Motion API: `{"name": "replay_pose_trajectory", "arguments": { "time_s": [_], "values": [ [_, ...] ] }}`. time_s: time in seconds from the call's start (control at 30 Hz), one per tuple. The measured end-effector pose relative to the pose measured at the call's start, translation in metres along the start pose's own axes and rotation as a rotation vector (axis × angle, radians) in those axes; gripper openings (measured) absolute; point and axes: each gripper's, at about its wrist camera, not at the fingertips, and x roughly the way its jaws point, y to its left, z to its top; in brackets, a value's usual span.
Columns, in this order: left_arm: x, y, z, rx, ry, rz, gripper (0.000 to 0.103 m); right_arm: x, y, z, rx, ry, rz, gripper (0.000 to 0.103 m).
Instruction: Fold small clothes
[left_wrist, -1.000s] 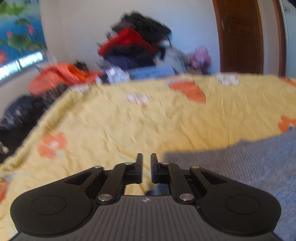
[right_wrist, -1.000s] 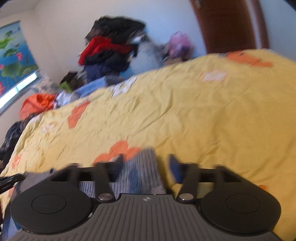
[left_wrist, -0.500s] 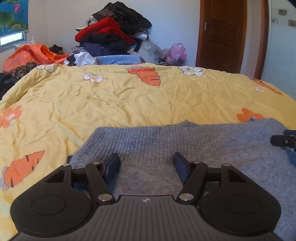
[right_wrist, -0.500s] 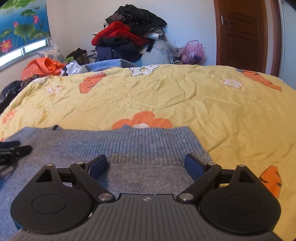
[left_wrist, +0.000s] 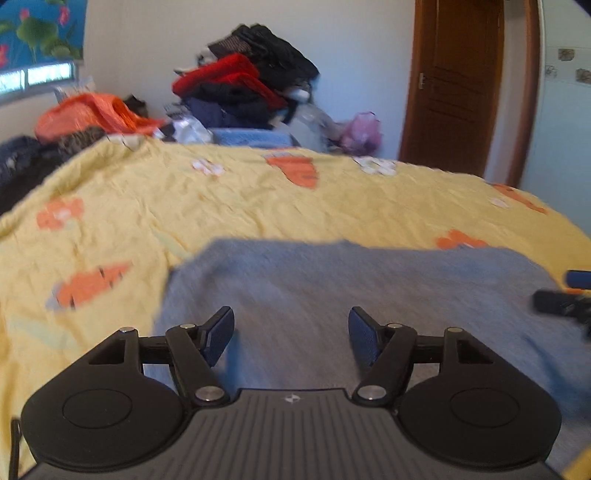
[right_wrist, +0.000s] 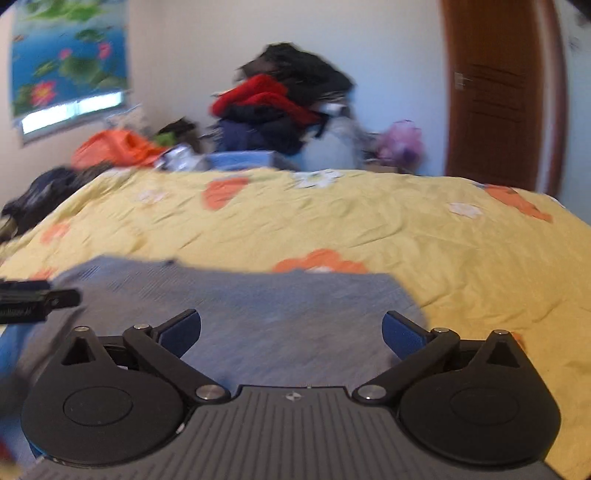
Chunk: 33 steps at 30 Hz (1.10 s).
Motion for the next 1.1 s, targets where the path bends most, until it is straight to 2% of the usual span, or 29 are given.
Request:
{"name": "replay_pose_trajectory", "arguments": {
  "time_s": [0.07, 0.1, 0.27, 0.47, 0.57, 0.63, 0.73, 0.83, 0.87, 0.9, 1.0, 1.1],
  "values": [
    [0.000, -0.007, -0.011, 0.037, 0.052, -0.010, 0.068, 0.009, 0.015, -0.012, -0.089, 0.057, -0.033, 0.102],
    [0.001, -0.007, -0.016, 0.042, 0.046, -0.002, 0.069, 0.014, 0.019, -0.019, -0.109, 0.069, -0.061, 0.102],
    [0.004, 0.003, -0.028, 0.016, 0.015, -0.035, 0.073, 0.017, 0.010, -0.028, -0.015, 0.052, -0.048, 0.103],
    [0.011, -0.004, -0.023, 0.034, 0.027, -0.001, 0.076, 0.021, 0.010, -0.026, -0.012, 0.055, -0.053, 0.103],
    [-0.012, 0.000, -0.026, 0.007, 0.016, 0.025, 0.076, -0.004, 0.011, -0.029, 0.006, 0.018, -0.070, 0.102],
    [-0.039, 0.007, -0.034, -0.019, -0.008, -0.022, 0.076, -0.034, 0.014, -0.033, 0.011, -0.014, -0.039, 0.103],
    [-0.064, 0.013, -0.051, -0.007, 0.010, -0.052, 0.076, -0.058, 0.020, -0.046, -0.031, 0.012, -0.016, 0.103],
    [-0.059, 0.022, -0.066, 0.000, 0.074, -0.034, 0.076, -0.054, 0.015, -0.063, -0.040, 0.089, -0.033, 0.103],
    [-0.060, 0.023, -0.070, 0.022, 0.050, -0.029, 0.076, -0.049, 0.011, -0.068, -0.024, 0.124, -0.028, 0.103],
    [-0.059, 0.022, -0.071, 0.041, 0.047, -0.022, 0.077, -0.049, 0.009, -0.074, -0.018, 0.101, -0.020, 0.103],
    [-0.055, 0.013, -0.067, 0.078, 0.062, 0.014, 0.078, -0.049, 0.011, -0.074, -0.018, 0.105, -0.018, 0.103],
    [-0.063, 0.016, -0.060, 0.025, 0.091, 0.018, 0.076, -0.056, 0.012, -0.070, -0.006, 0.110, -0.023, 0.102]
  ]
}}
